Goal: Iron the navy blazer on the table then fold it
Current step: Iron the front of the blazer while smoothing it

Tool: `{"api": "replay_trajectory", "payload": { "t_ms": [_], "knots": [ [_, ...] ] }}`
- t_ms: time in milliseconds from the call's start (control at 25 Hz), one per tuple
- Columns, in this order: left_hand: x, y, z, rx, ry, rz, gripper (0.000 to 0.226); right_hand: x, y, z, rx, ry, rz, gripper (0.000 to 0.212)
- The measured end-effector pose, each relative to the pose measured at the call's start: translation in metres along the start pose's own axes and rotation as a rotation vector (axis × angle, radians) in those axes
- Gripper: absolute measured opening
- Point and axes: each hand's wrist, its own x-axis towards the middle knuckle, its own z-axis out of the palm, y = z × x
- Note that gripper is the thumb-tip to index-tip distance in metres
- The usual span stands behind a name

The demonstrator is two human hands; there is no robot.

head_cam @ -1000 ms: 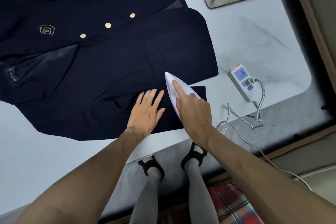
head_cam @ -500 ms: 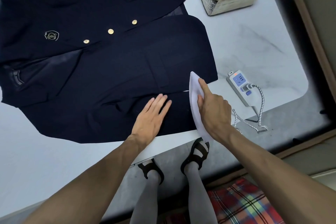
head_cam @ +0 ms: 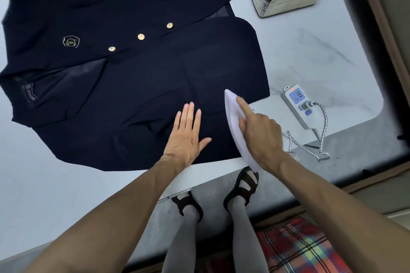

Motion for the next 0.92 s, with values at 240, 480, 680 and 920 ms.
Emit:
{"api": "replay_trajectory", "payload": {
  "t_ms": [240, 480, 680, 920],
  "knots": [
    [0.0, -0.002, -0.004, -0.009, -0.018, 0.006, 0.084, 0.002, 0.024, -0.009, 0.058, 0.016, 0.028, 0.05],
    [-0.001, -0.002, -0.006, -0.018, -0.028, 0.01, 0.084, 0.004, 0.03, -0.013, 0.039, 0.005, 0.005, 0.051],
    [-0.001, -0.002, -0.006, -0.03, -0.025, 0.014, 0.084, 0.01, 0.021, -0.018, -0.062, -0.01, -0.181, 0.052],
    [0.0, -0.003, -0.006, -0.018, -0.036, 0.023, 0.085, 0.017, 0.024, -0.015, -0.001, 0.032, -0.081, 0.05]
  ]
}}
